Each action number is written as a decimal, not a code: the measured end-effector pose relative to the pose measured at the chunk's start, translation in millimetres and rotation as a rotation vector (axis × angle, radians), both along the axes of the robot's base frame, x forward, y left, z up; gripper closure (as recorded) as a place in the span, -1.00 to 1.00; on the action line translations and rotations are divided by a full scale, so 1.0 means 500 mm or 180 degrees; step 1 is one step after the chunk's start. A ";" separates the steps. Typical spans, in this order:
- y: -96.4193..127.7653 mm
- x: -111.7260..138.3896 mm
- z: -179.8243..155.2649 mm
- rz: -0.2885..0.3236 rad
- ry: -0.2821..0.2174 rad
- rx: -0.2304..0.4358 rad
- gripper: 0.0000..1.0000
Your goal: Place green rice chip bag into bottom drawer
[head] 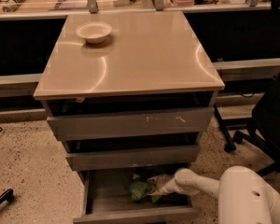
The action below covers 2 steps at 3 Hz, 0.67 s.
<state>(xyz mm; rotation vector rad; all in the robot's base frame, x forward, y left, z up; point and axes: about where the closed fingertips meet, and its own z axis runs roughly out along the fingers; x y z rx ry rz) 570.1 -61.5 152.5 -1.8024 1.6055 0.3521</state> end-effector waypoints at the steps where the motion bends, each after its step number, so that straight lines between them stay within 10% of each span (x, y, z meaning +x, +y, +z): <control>1: 0.014 -0.001 0.001 0.0048 -0.0078 -0.0053 -0.31; 2: 0.025 0.000 0.004 0.0086 -0.0172 -0.0089 -0.77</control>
Offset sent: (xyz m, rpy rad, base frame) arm 0.0041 0.0150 0.0063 -0.0461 -0.0962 0.0371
